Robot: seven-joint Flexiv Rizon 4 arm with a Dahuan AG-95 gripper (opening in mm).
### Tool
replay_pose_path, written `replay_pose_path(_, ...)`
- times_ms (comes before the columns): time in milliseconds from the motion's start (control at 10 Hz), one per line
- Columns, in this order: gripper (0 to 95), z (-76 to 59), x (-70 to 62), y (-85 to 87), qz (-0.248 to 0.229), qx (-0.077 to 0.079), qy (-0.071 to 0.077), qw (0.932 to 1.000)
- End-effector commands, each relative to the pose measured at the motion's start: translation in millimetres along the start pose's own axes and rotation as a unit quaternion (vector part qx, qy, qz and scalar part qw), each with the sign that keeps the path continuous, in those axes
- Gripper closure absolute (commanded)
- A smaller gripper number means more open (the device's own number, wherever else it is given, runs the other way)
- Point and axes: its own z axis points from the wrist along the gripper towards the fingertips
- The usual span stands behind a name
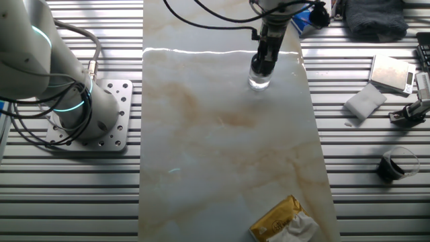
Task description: Screw the lid onto the jar
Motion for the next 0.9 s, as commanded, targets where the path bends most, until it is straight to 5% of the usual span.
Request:
replay_pose_path(100, 76.0, -1.9, 0.5, -3.6, 0.031, 0.004, 0.007, 0.9995)
replay_pose_path(600, 76.0, -1.4, 0.6, -3.5, 0.024, 0.005, 0.002, 0.9997)
replay_pose_path(700, 57.0, -1.4, 0.6, -3.5, 0.021, 0.005, -0.002, 0.9998)
replay_pose_path(800, 57.0, -1.0, 0.6, -3.4, 0.018, 0.005, -0.003, 0.9998)
replay_pose_path(900, 38.0, -1.0, 0.6, -3.4, 0.017, 0.001, -0.004, 0.9999)
